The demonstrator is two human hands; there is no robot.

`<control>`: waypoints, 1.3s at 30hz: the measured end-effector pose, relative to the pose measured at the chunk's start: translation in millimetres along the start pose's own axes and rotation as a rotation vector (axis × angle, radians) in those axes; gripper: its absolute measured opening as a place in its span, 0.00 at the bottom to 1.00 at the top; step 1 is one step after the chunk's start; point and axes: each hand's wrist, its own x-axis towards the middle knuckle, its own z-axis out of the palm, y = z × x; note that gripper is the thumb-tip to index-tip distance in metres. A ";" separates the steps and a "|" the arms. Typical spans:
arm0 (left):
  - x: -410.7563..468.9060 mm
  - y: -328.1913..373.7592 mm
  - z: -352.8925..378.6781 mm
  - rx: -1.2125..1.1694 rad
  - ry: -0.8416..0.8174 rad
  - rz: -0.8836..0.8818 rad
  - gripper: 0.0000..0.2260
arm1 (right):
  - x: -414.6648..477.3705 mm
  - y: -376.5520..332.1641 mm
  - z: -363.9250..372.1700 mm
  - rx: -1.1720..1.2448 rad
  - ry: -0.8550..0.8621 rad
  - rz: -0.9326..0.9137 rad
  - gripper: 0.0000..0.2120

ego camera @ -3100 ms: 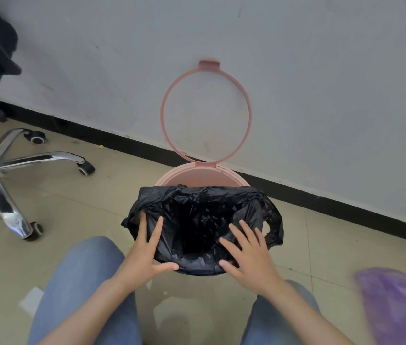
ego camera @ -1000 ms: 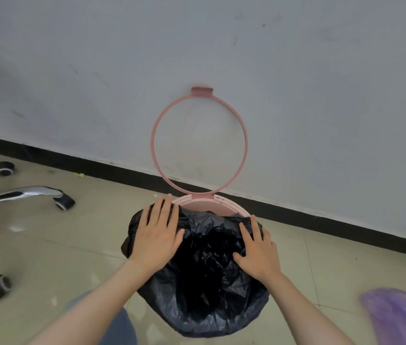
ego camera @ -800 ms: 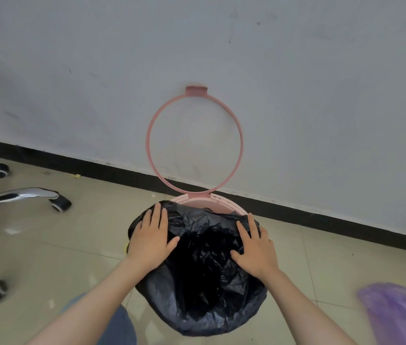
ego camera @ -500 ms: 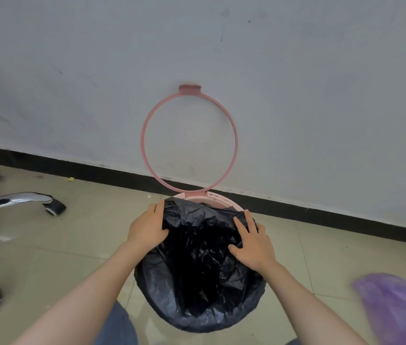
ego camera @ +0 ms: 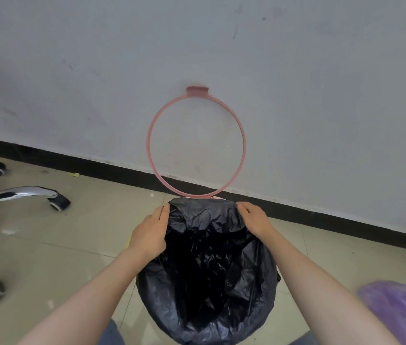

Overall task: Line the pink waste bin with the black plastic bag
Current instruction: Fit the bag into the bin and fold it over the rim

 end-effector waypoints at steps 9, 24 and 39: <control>-1.4 4.6 -0.6 -0.072 -0.016 0.038 0.35 | 15.4 0.5 -4.0 0.585 0.192 0.427 0.11; 1.0 -6.7 -7.9 -0.791 -0.158 -0.167 0.40 | -29.6 24.9 -14.8 -0.650 0.333 -0.574 0.24; -1.3 34.9 18.2 0.935 -0.148 0.353 0.30 | -49.2 21.7 20.1 -1.589 -0.545 -0.445 0.31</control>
